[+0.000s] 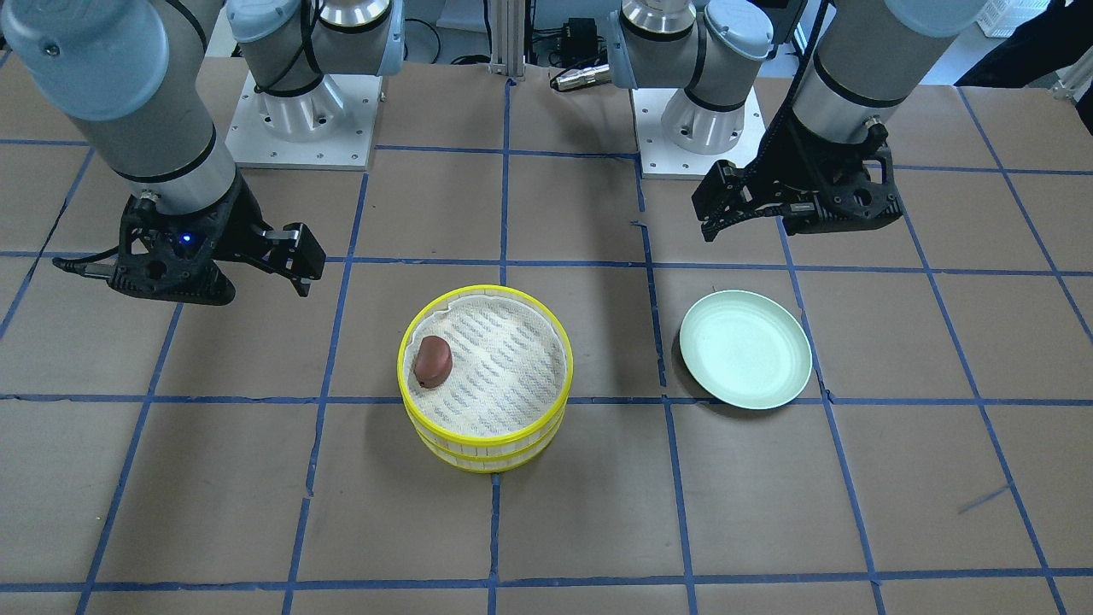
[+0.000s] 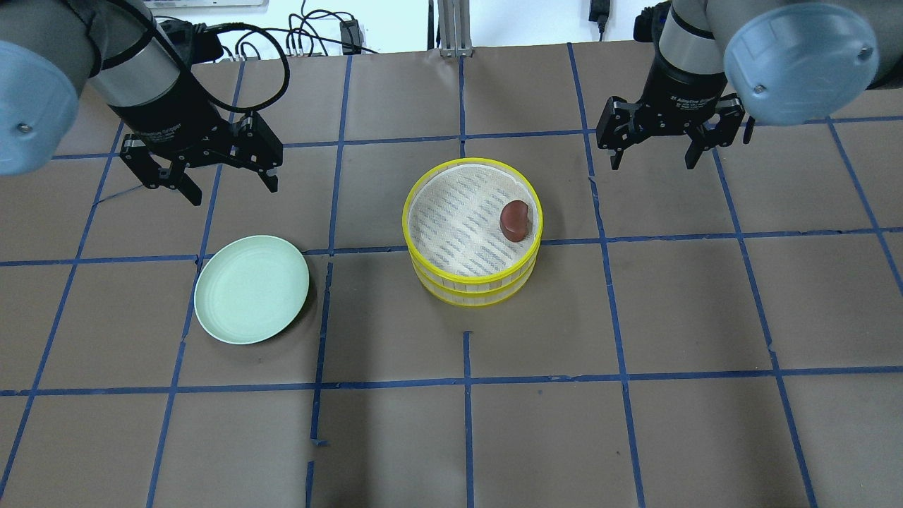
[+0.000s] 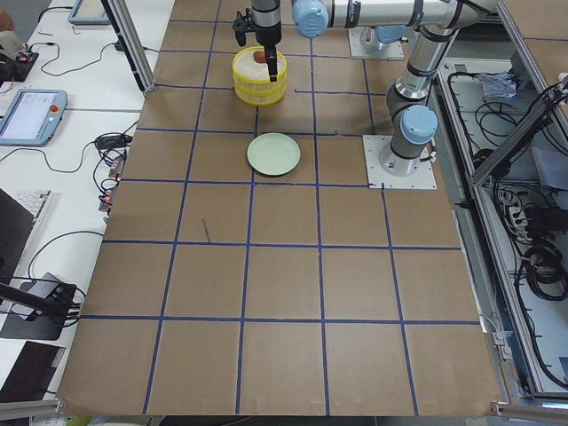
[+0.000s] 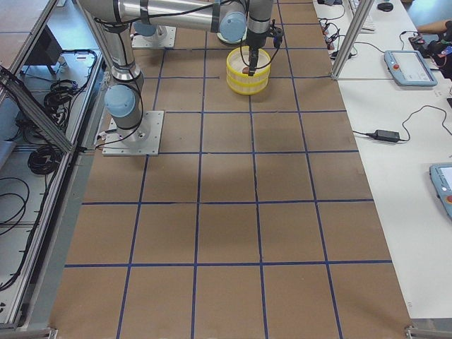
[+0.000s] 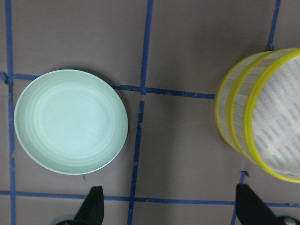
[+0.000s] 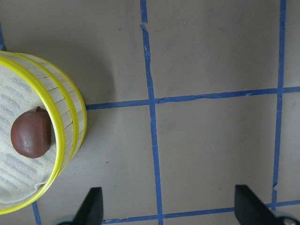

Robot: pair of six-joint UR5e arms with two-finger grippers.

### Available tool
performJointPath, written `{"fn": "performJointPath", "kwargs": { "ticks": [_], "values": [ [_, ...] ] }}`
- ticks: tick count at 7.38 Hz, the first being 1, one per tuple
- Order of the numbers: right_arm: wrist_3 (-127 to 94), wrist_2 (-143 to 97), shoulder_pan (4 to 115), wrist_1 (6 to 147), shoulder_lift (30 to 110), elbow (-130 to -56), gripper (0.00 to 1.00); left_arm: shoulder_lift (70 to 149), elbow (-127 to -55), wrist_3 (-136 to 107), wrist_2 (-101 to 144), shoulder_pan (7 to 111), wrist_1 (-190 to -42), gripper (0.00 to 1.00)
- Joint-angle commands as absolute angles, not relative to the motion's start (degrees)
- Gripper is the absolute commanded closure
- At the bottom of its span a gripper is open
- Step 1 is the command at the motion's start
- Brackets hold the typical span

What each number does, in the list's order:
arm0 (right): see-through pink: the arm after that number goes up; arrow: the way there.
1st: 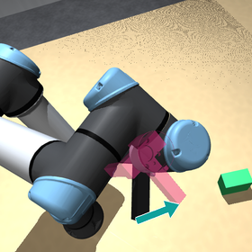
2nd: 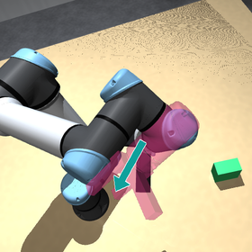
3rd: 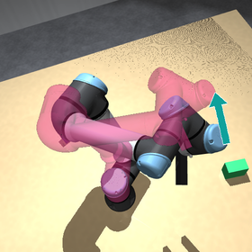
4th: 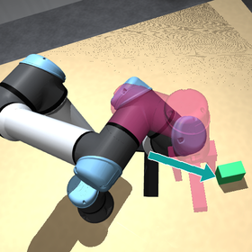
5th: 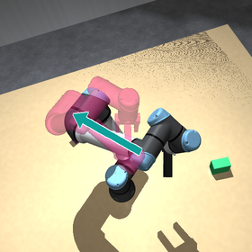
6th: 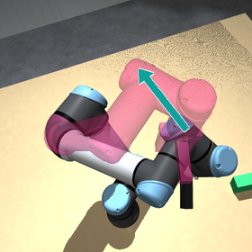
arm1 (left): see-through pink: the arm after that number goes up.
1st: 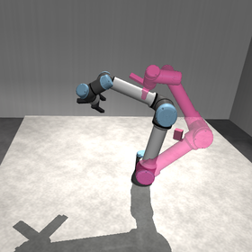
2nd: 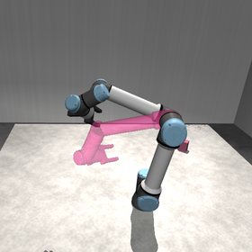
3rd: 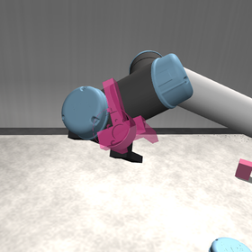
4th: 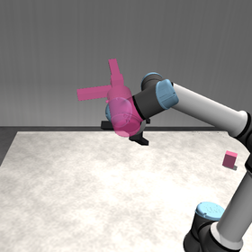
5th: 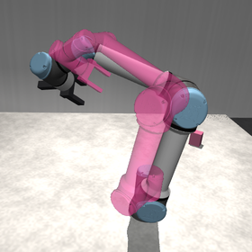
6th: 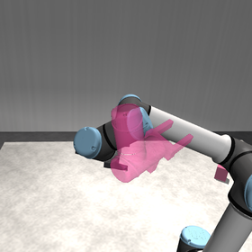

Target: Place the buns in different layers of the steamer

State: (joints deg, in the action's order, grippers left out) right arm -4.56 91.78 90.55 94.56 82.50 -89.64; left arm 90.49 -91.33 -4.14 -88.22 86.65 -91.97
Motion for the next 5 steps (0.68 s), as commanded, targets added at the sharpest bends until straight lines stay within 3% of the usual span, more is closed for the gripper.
{"fn": "performJointPath", "kwargs": {
  "ticks": [1, 5],
  "values": [
    [-4.7, 90.0, 90.7, 94.1, 83.8, -89.7, 0.0, 90.4, -91.5, -4.1, -88.3, 86.5, -92.0, 0.0],
    [-4.1, 90.3, 89.7, 90.0, 89.0, -89.8, 0.0, 90.4, -91.7, -4.1, -88.3, 86.5, -92.0, 0.0]
  ]
}}
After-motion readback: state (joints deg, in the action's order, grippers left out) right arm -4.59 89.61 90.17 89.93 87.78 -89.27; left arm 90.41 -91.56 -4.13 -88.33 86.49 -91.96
